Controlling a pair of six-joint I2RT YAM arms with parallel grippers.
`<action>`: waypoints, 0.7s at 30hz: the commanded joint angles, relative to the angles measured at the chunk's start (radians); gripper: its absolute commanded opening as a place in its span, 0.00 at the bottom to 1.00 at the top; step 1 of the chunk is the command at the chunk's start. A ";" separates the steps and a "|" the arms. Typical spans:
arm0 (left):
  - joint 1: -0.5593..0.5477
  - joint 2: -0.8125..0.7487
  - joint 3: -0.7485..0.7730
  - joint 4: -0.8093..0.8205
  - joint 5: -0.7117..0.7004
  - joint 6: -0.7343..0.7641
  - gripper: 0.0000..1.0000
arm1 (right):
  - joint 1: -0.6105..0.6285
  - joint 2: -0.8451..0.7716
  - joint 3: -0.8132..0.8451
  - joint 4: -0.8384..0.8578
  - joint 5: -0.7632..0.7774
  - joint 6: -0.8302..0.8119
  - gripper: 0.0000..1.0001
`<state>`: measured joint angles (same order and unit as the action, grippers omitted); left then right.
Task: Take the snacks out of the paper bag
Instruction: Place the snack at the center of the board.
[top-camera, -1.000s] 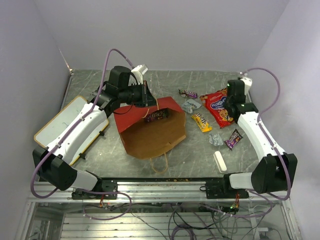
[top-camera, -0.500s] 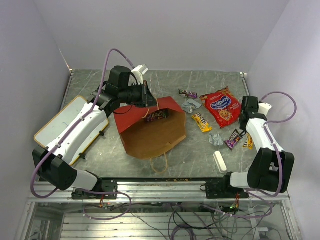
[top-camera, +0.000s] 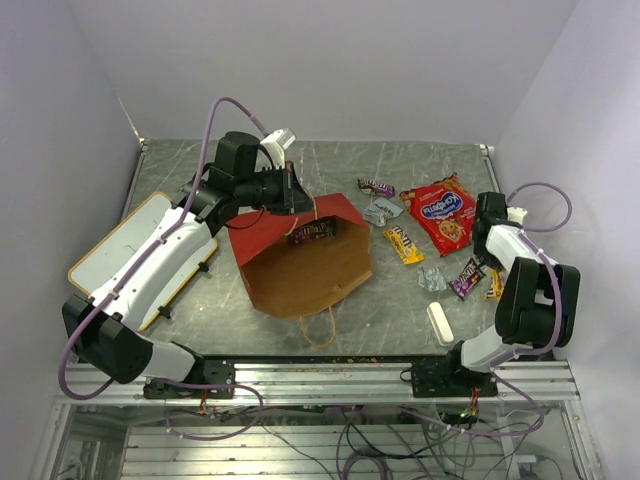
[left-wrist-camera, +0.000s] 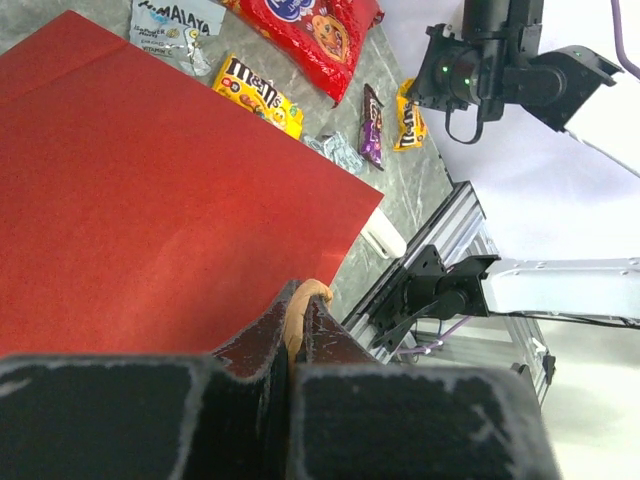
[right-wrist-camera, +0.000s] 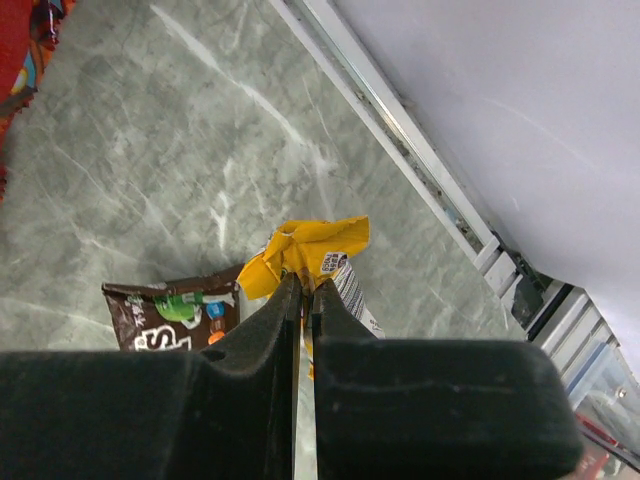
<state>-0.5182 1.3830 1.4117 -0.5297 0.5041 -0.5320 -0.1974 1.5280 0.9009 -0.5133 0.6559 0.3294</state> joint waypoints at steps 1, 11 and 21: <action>0.007 -0.024 0.015 -0.008 0.031 0.003 0.07 | -0.006 0.056 0.053 0.047 0.010 -0.031 0.00; 0.007 -0.024 0.009 0.018 0.042 -0.010 0.07 | -0.005 0.072 0.058 0.046 -0.058 -0.012 0.24; 0.008 -0.019 0.002 0.015 0.039 -0.016 0.07 | -0.004 -0.073 0.049 0.013 -0.177 -0.029 0.56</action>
<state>-0.5182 1.3819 1.4113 -0.5293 0.5209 -0.5369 -0.1974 1.5108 0.9478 -0.4850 0.5594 0.3054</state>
